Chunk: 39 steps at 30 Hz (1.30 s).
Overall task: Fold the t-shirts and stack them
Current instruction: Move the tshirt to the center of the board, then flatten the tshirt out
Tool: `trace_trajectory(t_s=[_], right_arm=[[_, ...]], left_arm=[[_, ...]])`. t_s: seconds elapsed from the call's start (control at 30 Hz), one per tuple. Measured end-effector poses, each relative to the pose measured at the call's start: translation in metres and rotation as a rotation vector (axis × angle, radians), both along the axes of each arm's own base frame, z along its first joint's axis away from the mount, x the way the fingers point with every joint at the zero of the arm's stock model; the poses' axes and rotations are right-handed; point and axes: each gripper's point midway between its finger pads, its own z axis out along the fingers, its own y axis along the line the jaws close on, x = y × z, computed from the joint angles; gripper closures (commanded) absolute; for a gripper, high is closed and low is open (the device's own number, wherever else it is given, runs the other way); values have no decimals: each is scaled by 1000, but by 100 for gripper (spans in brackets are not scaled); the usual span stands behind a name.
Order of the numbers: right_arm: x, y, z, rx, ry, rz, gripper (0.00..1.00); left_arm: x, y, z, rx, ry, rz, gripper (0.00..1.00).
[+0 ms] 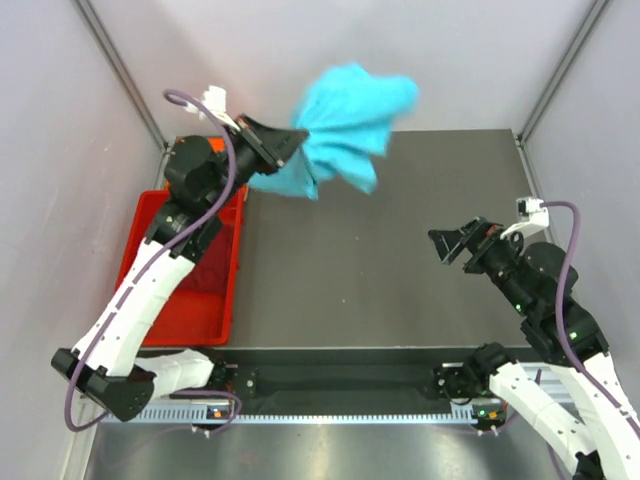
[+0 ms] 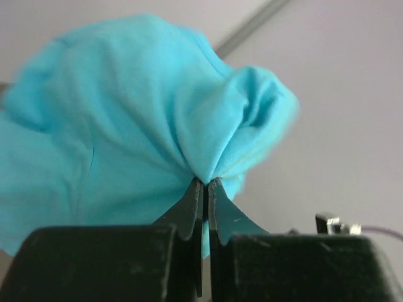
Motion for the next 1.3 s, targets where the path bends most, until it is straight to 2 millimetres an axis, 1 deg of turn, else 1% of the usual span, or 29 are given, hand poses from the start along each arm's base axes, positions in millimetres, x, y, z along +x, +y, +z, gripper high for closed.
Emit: trace_trajectory(t_s=[0.03, 0.07, 0.1, 0.17, 0.2, 0.23, 0.3, 0.37, 0.4, 0.43, 0.5, 0.53, 0.57, 0.63, 0.7, 0.77, 0.83, 0.87, 0.93, 1.0, 1.1, 1.17, 1.2, 1.23, 1.3], right_arm=[[0, -4, 1, -1, -6, -19, 0], [0, -9, 1, -4, -8, -44, 0], [0, -13, -1, -10, -4, -68, 0], [2, -23, -7, -25, 15, -123, 0], [4, -27, -11, -32, 27, -148, 0], [5, -31, -16, -39, 41, -172, 0], [9, -36, -33, -58, 88, -214, 0], [14, -37, -55, -81, 148, -238, 1], [18, -36, -70, -100, 194, -250, 2], [21, -35, -79, -113, 224, -255, 8], [29, -28, -108, -158, 317, -248, 16], [33, -23, -120, -172, 358, -234, 22], [36, -18, -132, -184, 396, -219, 24], [42, -3, -160, -200, 498, -174, 29], [44, 11, -191, -205, 585, -128, 32], [37, 17, -220, -207, 662, -97, 36], [29, 19, -243, -210, 715, -79, 37], [25, 20, -252, -214, 737, -69, 38], [24, 23, -261, -212, 756, -53, 38], [27, 28, -265, -202, 750, -34, 38], [34, 38, -270, -180, 732, 4, 39], [37, 43, -279, -171, 727, 23, 46], [37, 43, -280, -171, 727, 25, 46], [37, 45, -284, -165, 729, 28, 51], [44, 50, -283, -150, 704, 41, 59]], left_arm=[[-3, -8, -17, 12, 22, -30, 99], [-6, -15, -40, 27, 50, -61, 95], [-8, -21, -66, 50, 96, -84, 79], [-12, -35, -136, 112, 216, -145, 52], [-17, -40, -179, 151, 302, -178, 45], [-26, -42, -227, 194, 409, -209, 34], [-46, -38, -305, 287, 604, -243, 29], [-64, -27, -349, 365, 734, -245, 25], [-72, -19, -363, 408, 779, -238, 24], [-76, -14, -367, 438, 790, -228, 24], [-74, -7, -366, 479, 774, -201, 24], [-71, -3, -364, 502, 761, -183, 24], [-67, 0, -360, 518, 749, -165, 25], [-60, 5, -355, 550, 732, -125, 25], [-57, 11, -355, 579, 732, -97, 27], [-59, 15, -363, 606, 760, -85, 28], [-65, 20, -377, 628, 800, -80, 29], [-70, 23, -387, 641, 826, -79, 29], [-82, 30, -405, 656, 883, -77, 31], [-96, 37, -423, 671, 943, -77, 32], [-108, 43, -438, 679, 995, -74, 33], [-112, 46, -443, 683, 1017, -70, 33], [-113, 46, -445, 682, 1023, -69, 33], [-113, 46, -446, 680, 1026, -68, 33], [-114, 46, -446, 680, 1028, -67, 33]])
